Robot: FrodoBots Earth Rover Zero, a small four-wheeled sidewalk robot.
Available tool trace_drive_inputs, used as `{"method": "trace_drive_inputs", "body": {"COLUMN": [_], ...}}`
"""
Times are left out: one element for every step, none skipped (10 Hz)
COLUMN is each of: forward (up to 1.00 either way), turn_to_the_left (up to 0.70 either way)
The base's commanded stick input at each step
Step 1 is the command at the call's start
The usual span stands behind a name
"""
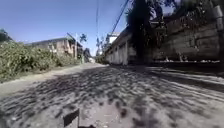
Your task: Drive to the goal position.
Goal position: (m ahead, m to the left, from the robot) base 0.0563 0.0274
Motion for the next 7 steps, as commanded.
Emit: {"method": "trace_drive_inputs", "body": {"forward": [0.70,0.70,0.70,0.70,0.70,0.70,0.70], "turn_to_the_left": [0.00,0.00,0.00,0.00,0.00,0.00,0.00]}}
